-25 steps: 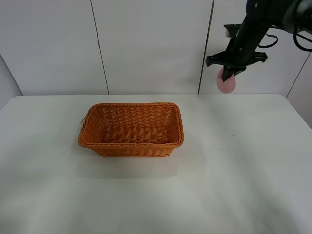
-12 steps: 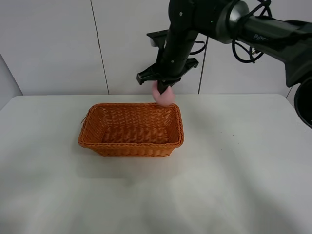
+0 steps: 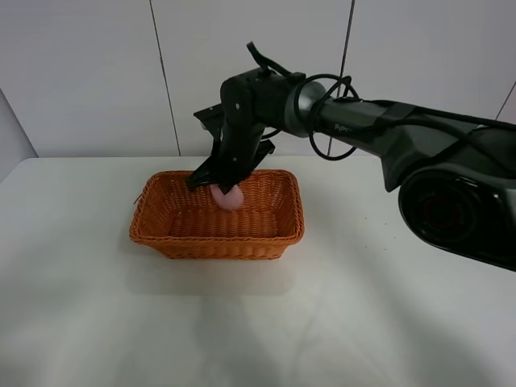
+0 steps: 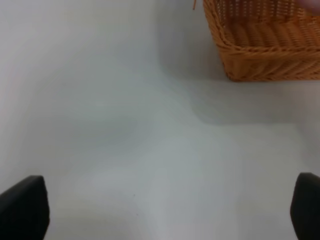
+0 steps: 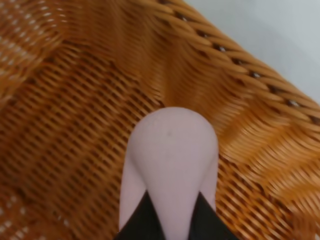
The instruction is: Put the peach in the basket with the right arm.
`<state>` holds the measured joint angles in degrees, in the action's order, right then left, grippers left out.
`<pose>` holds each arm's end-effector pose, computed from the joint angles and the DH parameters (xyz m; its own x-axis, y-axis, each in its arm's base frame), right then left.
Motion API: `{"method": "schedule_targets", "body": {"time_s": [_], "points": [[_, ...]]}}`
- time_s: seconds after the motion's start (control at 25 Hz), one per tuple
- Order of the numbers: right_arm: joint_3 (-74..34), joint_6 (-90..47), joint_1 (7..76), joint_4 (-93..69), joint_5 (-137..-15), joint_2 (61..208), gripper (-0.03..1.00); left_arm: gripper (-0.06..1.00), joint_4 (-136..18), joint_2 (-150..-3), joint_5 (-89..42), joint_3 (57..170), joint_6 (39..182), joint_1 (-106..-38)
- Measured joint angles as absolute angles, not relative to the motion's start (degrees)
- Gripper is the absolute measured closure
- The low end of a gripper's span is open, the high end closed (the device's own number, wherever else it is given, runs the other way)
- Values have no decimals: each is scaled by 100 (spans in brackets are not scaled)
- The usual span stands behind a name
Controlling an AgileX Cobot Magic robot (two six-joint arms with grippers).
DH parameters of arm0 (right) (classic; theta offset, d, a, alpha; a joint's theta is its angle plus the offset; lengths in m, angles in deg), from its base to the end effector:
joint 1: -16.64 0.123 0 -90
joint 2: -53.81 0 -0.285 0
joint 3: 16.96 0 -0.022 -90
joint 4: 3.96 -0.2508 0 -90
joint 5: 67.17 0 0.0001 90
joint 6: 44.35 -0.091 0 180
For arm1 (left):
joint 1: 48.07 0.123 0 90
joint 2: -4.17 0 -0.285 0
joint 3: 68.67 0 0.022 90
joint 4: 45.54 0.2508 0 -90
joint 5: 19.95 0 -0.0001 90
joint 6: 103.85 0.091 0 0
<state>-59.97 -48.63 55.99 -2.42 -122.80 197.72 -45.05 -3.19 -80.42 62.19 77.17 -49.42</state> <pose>0.4010 0.3262 0.1816 -0.7453 -0.5342 -0.3989 -0.5838 0.8119 0.0034 -0.0046 0.0008 0.2749 -0.4529 0.0327 -0.8910 0.0269 0.9994 0.0230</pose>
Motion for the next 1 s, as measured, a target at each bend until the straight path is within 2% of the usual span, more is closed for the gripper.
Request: {"method": "schedule_targets", "body": {"time_s": [0.12, 0.32, 0.36, 0.52, 0.8, 1.0], "points": [[-5997, -4883, 5599, -306, -12278, 19911, 84, -5, -4505, -319, -8042, 6219, 7717, -4942], [-5997, -4973, 5599, -396, -12316, 19928, 39, -5, -4505, -319, -8042, 6219, 7717, -4942], [-6004, -4978, 5594, -396, -12362, 19928, 34, -5, -4505, -319, -8042, 6219, 7717, -4942], [-6427, -4987, 5590, -396, -12776, 19928, 28, -5, -4505, -319, -8042, 6219, 7717, -4942], [-8063, -4987, 5590, -396, -13605, 19914, 28, -5, -4505, -319, -8042, 6219, 7717, -4942], [-8341, -4987, 5557, -356, -13681, 19841, 27, -5, -4505, -319, -8042, 6219, 7717, -4942]]}}
